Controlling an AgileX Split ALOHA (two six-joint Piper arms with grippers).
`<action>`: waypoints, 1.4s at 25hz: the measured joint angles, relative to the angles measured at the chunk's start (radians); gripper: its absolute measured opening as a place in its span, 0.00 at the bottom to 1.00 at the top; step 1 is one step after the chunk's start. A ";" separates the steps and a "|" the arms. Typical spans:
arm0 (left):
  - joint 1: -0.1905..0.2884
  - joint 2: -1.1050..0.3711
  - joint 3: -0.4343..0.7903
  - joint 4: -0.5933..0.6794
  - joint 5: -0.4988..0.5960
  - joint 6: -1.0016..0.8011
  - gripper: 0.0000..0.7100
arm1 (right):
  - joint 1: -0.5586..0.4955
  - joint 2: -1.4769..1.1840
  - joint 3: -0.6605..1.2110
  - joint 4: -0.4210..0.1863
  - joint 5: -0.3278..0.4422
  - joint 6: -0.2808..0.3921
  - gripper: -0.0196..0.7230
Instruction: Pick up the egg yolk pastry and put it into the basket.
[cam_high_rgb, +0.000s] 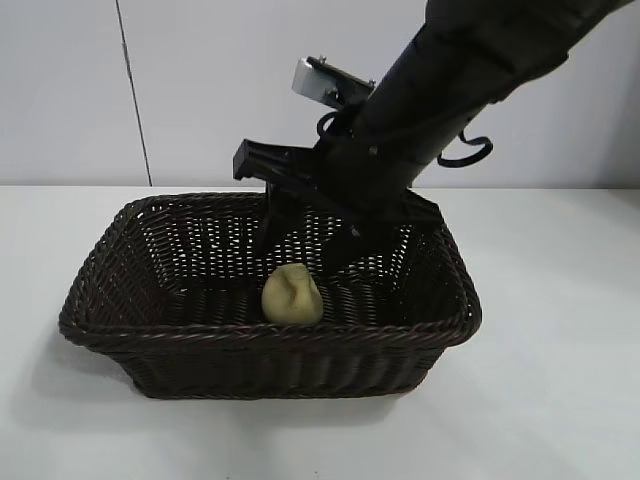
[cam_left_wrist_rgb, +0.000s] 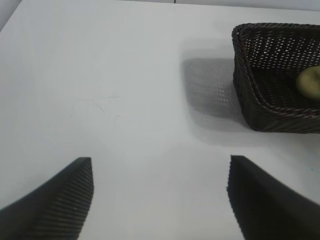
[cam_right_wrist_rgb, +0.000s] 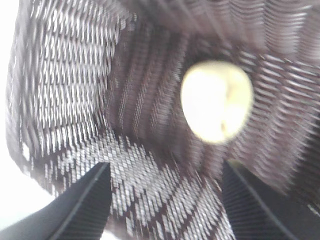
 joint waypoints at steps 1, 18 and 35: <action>0.000 0.000 0.000 0.000 0.000 0.000 0.76 | -0.006 0.000 -0.027 -0.009 0.042 0.008 0.65; 0.000 0.000 0.000 0.000 0.000 0.000 0.76 | -0.078 0.000 -0.310 -0.485 0.633 0.274 0.65; 0.000 0.000 0.000 0.000 0.000 0.000 0.76 | -0.506 -0.001 -0.310 -0.561 0.647 0.224 0.65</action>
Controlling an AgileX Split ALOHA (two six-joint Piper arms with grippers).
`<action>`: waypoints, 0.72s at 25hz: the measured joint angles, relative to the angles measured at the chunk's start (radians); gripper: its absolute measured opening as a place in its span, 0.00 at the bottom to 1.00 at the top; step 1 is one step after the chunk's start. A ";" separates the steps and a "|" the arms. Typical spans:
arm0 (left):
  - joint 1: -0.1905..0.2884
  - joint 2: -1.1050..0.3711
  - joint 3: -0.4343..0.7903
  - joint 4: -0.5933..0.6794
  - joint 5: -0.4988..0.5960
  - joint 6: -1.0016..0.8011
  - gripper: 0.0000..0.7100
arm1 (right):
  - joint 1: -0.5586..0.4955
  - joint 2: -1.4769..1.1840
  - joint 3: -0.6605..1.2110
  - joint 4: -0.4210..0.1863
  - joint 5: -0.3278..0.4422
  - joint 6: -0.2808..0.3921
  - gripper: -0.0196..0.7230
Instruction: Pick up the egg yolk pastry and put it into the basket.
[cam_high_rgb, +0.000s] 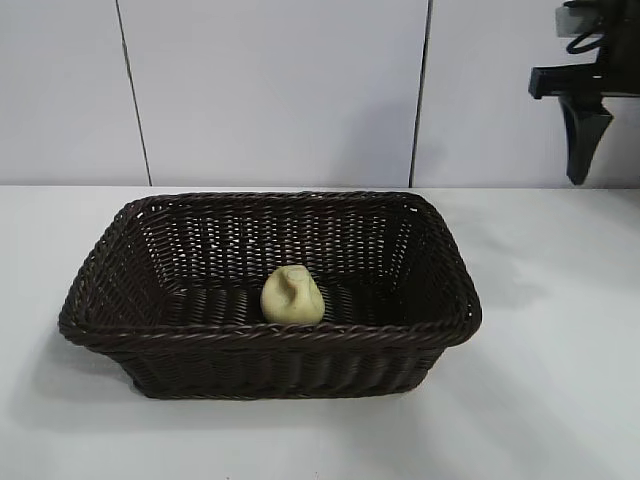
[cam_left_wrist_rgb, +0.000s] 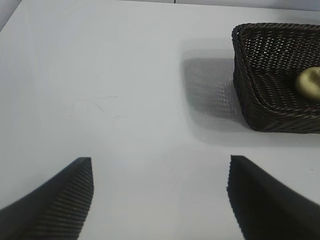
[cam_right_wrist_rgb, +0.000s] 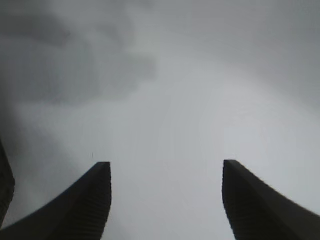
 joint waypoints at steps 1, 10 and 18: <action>0.000 0.000 0.000 0.000 0.000 0.000 0.76 | -0.006 -0.002 0.004 0.000 0.000 -0.006 0.65; 0.000 0.000 0.000 0.000 0.000 0.000 0.76 | -0.005 -0.158 0.195 0.012 0.000 -0.052 0.65; 0.000 0.000 0.000 0.000 0.000 0.000 0.76 | -0.005 -0.480 0.544 0.023 0.000 -0.070 0.65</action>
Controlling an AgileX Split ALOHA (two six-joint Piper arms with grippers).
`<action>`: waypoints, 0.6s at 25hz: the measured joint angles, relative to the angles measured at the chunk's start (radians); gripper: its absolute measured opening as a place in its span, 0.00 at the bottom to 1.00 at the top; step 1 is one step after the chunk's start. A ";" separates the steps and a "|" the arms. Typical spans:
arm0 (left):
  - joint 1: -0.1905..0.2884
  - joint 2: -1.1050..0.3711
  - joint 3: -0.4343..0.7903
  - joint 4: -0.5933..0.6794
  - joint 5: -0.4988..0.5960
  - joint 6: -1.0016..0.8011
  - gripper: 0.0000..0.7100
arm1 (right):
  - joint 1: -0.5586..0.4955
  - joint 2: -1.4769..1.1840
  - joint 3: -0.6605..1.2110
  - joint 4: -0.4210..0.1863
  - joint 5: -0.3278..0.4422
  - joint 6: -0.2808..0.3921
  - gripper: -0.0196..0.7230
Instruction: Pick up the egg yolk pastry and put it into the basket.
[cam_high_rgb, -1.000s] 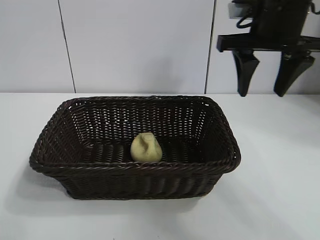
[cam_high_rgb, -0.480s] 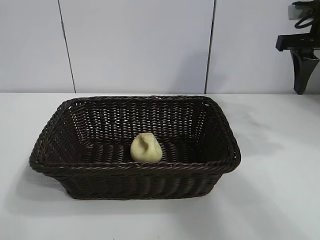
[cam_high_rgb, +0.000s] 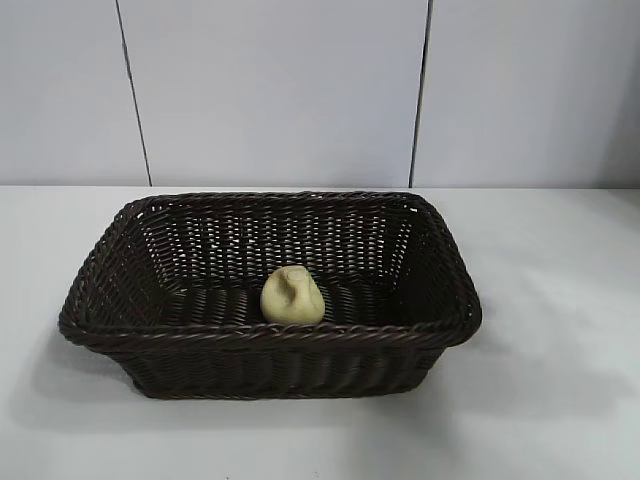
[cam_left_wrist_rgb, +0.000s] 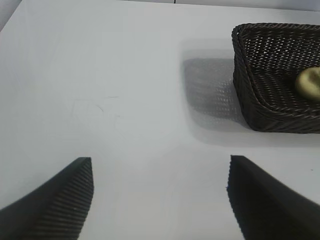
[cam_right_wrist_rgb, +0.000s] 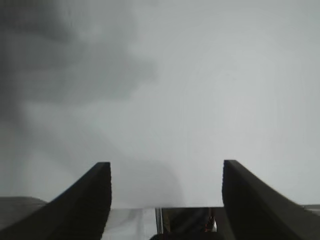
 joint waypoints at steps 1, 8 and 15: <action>0.000 0.000 0.000 0.000 0.000 0.000 0.76 | 0.000 -0.040 0.046 0.000 0.000 0.000 0.65; 0.000 0.000 0.000 0.000 0.000 0.000 0.76 | 0.000 -0.378 0.332 0.000 -0.097 -0.001 0.65; 0.000 0.000 0.000 0.000 0.000 0.000 0.76 | 0.000 -0.685 0.541 0.005 -0.156 -0.001 0.65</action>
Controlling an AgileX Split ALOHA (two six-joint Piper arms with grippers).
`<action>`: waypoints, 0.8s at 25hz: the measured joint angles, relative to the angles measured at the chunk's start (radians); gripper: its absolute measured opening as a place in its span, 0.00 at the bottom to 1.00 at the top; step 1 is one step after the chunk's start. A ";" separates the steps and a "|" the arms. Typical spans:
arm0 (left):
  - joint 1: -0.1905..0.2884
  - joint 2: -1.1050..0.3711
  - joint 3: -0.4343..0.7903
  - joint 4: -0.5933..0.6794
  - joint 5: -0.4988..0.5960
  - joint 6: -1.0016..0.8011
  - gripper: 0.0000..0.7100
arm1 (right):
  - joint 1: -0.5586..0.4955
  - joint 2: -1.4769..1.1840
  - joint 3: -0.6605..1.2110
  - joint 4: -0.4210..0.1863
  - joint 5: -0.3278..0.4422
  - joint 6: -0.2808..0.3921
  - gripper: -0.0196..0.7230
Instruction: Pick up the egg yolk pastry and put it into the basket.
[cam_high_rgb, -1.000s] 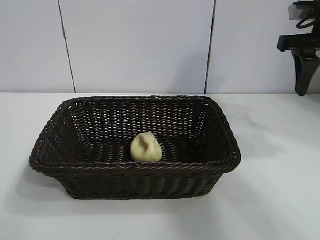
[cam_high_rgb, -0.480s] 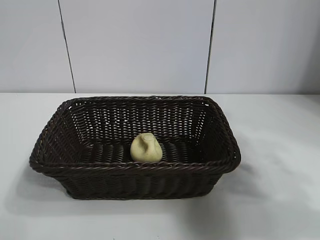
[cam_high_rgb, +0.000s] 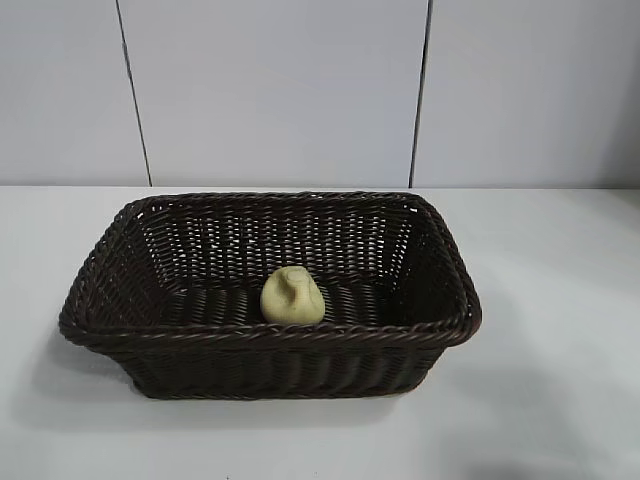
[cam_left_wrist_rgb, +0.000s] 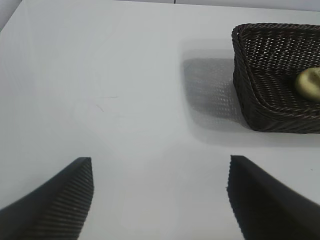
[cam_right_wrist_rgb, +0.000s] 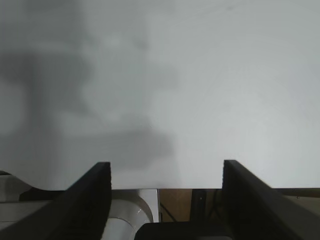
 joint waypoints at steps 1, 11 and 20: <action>0.000 0.000 0.000 0.000 0.000 0.000 0.76 | 0.000 -0.035 0.001 0.002 -0.004 -0.001 0.65; 0.000 0.000 0.000 0.000 0.000 0.000 0.76 | 0.000 -0.389 0.002 0.011 -0.002 -0.002 0.65; 0.000 0.000 0.000 0.000 0.000 0.000 0.76 | 0.000 -0.675 0.002 0.011 0.012 -0.002 0.65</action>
